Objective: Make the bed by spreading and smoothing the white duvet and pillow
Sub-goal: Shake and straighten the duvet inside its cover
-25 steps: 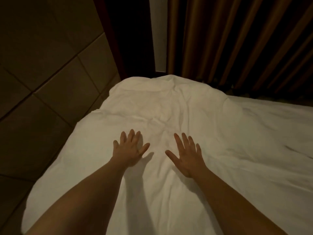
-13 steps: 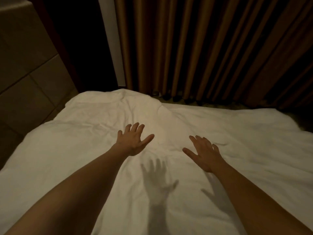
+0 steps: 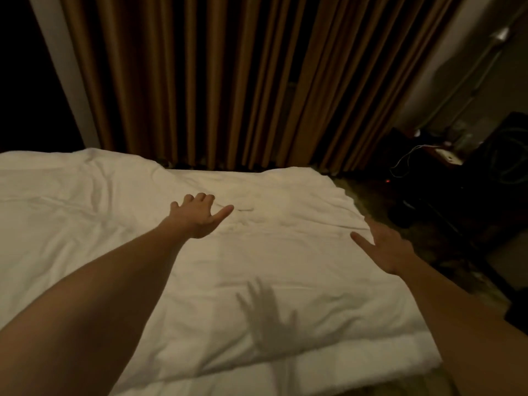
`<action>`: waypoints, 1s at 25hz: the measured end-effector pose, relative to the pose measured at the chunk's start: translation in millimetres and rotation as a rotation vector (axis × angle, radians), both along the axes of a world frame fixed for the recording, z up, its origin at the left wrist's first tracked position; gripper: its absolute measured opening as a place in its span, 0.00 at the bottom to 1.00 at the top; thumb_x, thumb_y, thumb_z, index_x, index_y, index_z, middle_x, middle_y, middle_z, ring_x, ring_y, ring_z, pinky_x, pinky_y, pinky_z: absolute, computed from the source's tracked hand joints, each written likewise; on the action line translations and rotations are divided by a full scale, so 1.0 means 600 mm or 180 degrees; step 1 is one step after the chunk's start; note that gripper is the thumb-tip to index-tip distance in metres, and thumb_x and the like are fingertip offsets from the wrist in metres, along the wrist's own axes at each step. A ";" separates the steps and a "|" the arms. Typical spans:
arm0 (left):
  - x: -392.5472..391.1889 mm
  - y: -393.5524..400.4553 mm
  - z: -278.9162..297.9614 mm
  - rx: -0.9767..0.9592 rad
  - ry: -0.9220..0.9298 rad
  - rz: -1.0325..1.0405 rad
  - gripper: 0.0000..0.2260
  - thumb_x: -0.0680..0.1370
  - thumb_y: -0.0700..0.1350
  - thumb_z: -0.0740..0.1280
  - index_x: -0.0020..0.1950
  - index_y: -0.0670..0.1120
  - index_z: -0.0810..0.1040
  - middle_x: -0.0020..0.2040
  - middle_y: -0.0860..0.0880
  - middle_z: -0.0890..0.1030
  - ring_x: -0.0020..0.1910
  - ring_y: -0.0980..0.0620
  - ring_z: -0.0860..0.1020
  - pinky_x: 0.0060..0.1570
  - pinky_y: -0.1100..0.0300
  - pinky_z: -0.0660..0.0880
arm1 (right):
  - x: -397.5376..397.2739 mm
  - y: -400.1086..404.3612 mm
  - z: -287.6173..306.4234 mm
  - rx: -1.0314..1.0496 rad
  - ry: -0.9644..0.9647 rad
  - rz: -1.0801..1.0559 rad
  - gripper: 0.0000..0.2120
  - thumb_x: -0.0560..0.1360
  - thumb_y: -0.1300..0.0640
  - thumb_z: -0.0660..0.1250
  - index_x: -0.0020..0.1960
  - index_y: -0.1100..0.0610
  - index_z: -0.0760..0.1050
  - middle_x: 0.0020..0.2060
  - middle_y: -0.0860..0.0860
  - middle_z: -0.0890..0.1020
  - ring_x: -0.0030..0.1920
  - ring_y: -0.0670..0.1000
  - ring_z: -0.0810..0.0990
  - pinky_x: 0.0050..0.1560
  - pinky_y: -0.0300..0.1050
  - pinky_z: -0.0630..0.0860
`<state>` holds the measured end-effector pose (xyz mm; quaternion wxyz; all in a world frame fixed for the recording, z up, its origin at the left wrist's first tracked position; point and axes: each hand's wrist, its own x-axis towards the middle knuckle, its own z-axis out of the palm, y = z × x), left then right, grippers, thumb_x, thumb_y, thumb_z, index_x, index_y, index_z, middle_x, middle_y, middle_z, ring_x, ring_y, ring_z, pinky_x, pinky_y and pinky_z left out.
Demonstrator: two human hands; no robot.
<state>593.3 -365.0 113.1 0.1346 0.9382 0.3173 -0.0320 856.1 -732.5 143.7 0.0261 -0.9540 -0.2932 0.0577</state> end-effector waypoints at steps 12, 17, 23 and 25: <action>0.331 -0.248 -0.089 -0.0059 -0.0034 -0.0083 0.38 0.79 0.72 0.46 0.79 0.47 0.62 0.78 0.46 0.65 0.75 0.42 0.63 0.70 0.39 0.61 | 0.271 -0.181 -0.146 -0.0065 -0.0051 0.0317 0.48 0.71 0.21 0.36 0.81 0.48 0.53 0.78 0.52 0.64 0.77 0.56 0.63 0.75 0.61 0.62; 0.621 -0.326 -0.234 -0.0171 0.0258 0.0150 0.36 0.80 0.71 0.47 0.76 0.46 0.64 0.75 0.46 0.67 0.73 0.42 0.64 0.69 0.41 0.63 | 0.573 -0.166 -0.280 -0.0241 0.0225 0.0575 0.50 0.71 0.22 0.33 0.81 0.51 0.54 0.79 0.53 0.63 0.77 0.56 0.63 0.76 0.59 0.61; 0.870 -0.341 -0.392 -0.0220 0.0466 0.0695 0.35 0.80 0.70 0.47 0.75 0.46 0.65 0.73 0.46 0.69 0.71 0.43 0.66 0.67 0.44 0.65 | 0.847 -0.071 -0.444 -0.0505 0.0584 0.1022 0.51 0.67 0.22 0.29 0.82 0.50 0.45 0.81 0.52 0.57 0.80 0.54 0.56 0.79 0.55 0.53; 0.899 -0.340 -0.453 -0.0210 0.0636 0.0770 0.37 0.79 0.72 0.43 0.74 0.46 0.66 0.72 0.46 0.70 0.70 0.43 0.67 0.66 0.45 0.66 | 0.877 -0.046 -0.512 -0.0544 0.0570 0.1227 0.53 0.66 0.22 0.26 0.82 0.50 0.44 0.81 0.50 0.56 0.81 0.52 0.54 0.80 0.53 0.50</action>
